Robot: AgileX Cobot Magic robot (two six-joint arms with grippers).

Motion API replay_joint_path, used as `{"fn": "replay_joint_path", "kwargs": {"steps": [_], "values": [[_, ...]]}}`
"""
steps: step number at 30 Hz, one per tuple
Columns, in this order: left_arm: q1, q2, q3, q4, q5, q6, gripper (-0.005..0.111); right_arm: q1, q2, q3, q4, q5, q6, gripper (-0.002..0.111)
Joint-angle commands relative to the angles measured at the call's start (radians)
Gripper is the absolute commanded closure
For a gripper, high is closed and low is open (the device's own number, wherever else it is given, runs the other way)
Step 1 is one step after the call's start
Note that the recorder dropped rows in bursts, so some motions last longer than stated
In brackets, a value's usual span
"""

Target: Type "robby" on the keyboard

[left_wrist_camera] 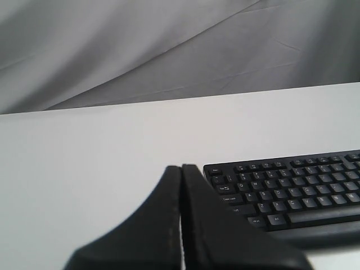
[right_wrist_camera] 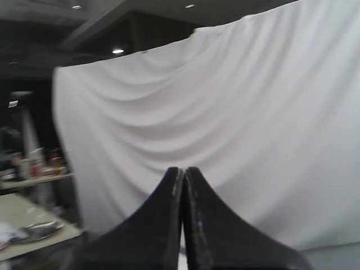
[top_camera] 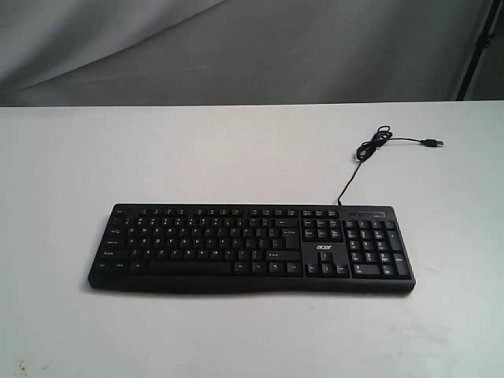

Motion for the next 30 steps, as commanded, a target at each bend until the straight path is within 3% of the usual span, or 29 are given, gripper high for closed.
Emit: {"fn": "replay_joint_path", "kwargs": {"steps": [1, 7, 10, 13, 15, 23, 30], "values": [[-0.006, -0.003, 0.004, 0.005, -0.005, -0.003, 0.107, -0.003, 0.197, -0.165, 0.019, -0.267, -0.031, 0.108], [-0.006, -0.003, 0.004, 0.005, -0.005, -0.003, 0.107, -0.003, 0.406, -0.375, 0.008, -0.203, -0.021, 0.108], [-0.006, -0.003, 0.004, 0.005, -0.005, -0.003, 0.107, 0.002, 0.494, -0.495, -0.183, -0.137, -0.009, 0.108], [-0.006, -0.003, 0.004, 0.005, -0.005, -0.003, 0.107, 0.044, 0.577, -0.608, -0.467, 0.006, 0.122, 0.108], [-0.006, -0.003, 0.004, 0.005, -0.005, -0.003, 0.107, 0.053, 0.626, -0.634, -0.467, 0.075, 0.149, 0.108], [-0.006, -0.003, 0.004, 0.005, -0.005, -0.003, 0.107, 0.125, 0.762, -0.641, -0.467, 0.266, -0.145, 0.108], [-0.006, -0.003, 0.004, 0.005, -0.005, -0.003, 0.107, 0.329, 0.775, -0.600, -0.467, 0.842, -0.581, 0.108]]}}
